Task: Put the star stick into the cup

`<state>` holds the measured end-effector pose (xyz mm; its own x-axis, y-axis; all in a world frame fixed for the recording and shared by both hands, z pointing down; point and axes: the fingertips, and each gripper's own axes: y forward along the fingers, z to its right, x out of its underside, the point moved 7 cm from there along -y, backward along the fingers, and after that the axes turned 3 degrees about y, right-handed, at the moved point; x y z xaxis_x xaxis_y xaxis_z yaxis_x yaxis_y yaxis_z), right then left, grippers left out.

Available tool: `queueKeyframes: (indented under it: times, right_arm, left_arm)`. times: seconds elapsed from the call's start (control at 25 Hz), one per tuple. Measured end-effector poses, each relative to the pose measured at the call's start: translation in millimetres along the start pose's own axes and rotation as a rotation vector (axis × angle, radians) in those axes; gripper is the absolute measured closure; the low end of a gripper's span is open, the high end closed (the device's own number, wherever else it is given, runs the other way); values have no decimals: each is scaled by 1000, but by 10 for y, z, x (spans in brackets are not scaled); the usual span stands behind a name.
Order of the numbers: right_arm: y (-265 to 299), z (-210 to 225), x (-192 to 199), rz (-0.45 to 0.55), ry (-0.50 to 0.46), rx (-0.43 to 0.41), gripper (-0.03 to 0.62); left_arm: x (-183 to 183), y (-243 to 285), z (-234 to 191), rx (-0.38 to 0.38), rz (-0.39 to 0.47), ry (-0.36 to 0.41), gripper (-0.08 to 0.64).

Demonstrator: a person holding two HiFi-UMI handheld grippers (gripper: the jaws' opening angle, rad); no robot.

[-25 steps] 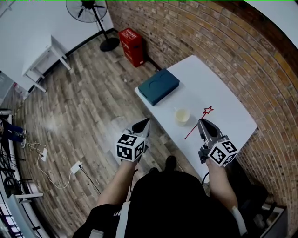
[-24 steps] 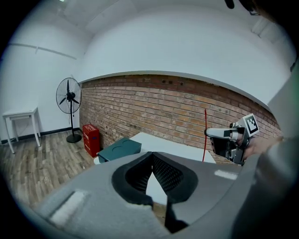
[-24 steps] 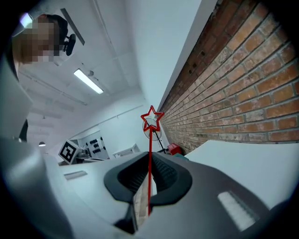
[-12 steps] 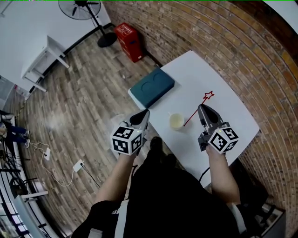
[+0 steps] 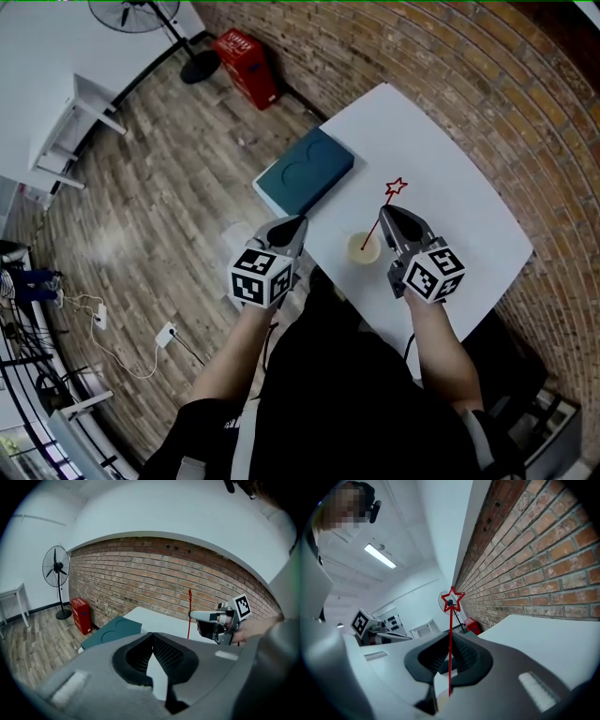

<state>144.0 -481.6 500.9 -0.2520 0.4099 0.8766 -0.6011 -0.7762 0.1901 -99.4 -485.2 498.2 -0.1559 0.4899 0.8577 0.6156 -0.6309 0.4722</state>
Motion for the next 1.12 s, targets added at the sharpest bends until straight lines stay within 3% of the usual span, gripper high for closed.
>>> queueKeyframes:
  times: [0.32, 0.96, 1.12]
  right_arm:
    - [60, 61, 377, -98, 30, 32, 575]
    - [-30, 109, 741, -215, 66, 81, 571]
    - [-30, 110, 801, -250, 72, 78, 526]
  left_arm:
    - [94, 222, 41, 82, -44, 4, 555]
    - [175, 358, 228, 139, -77, 17, 555]
    - [168, 375, 295, 143, -74, 21, 555]
